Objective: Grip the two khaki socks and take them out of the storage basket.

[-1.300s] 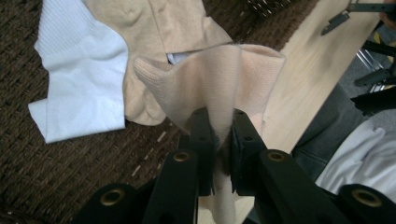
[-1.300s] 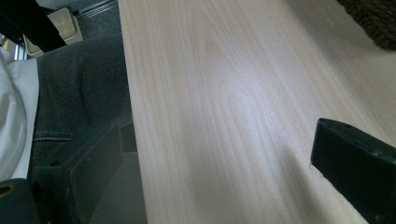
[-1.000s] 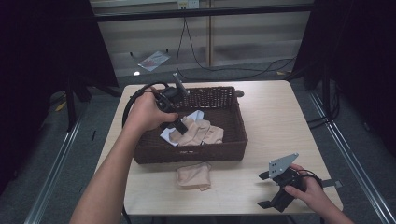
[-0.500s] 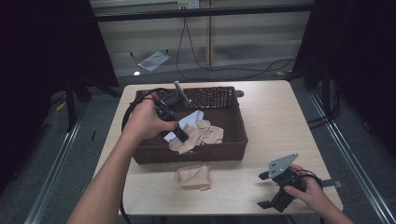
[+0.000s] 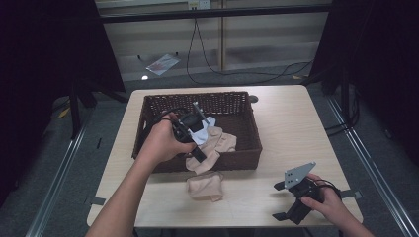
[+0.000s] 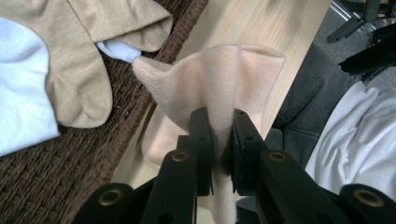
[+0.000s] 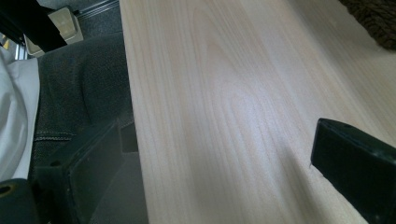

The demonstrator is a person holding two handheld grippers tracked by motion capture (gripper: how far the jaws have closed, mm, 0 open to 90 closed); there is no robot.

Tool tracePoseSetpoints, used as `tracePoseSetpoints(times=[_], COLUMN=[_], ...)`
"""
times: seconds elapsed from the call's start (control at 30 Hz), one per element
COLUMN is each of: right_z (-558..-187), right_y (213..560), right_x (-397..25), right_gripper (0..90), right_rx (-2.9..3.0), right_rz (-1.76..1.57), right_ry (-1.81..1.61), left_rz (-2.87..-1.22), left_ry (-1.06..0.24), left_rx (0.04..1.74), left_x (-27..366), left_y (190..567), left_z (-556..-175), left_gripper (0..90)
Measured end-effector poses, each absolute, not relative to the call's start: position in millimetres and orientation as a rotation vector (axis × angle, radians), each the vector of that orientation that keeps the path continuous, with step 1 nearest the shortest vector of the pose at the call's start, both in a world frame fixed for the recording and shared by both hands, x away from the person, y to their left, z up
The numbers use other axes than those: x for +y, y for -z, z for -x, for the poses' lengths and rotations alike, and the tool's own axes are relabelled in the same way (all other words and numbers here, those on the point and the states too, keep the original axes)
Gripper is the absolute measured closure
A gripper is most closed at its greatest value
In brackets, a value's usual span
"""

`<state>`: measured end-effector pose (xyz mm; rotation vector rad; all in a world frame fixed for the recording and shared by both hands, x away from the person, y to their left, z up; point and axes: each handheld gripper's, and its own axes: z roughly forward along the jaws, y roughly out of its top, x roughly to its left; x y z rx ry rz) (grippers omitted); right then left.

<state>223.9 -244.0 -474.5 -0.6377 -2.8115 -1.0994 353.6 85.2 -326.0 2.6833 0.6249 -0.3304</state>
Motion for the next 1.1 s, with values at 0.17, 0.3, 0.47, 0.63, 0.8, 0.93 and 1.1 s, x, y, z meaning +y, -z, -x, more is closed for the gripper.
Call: tracePoseSetpoints(times=[0.17, 0.3, 0.47, 0.63, 0.8, 0.93, 1.1], right_z=[-223, -223, -223, -223, -223, -223, -222], right_y=[474, 474, 474, 474, 474, 475, 473], right_x=[-244, -244, -245, -244, -243, -244, -245], right_gripper=[1.8, 1.8, 1.8, 1.8, 1.8, 1.8, 1.7], right_rx=[-2.810, -2.814, -2.813, -2.814, -2.813, -2.819, -2.819], right_rz=[0.639, 0.640, 0.645, 0.641, 0.646, 0.637, 0.642], right_ry=[1.099, 1.096, 1.096, 1.095, 1.092, 1.091, 1.103], left_rz=[-2.696, -2.709, -2.720, -2.741, -2.732, -2.712, -2.695], left_ry=[0.317, 0.320, 0.326, 0.306, 0.264, 0.234, 0.208], left_rx=[0.637, 0.657, 0.664, 0.674, 0.701, 0.706, 0.703], left_x=[82, 80, 76, 75, 81, 89, 98], left_y=[339, 352, 365, 372, 374, 377, 386], left_z=[-349, -345, -340, -336, -332, -330, -324], left_gripper=[80.6, 80.0, 73.9, 50.3, 32.1, 19.4, 14.0])
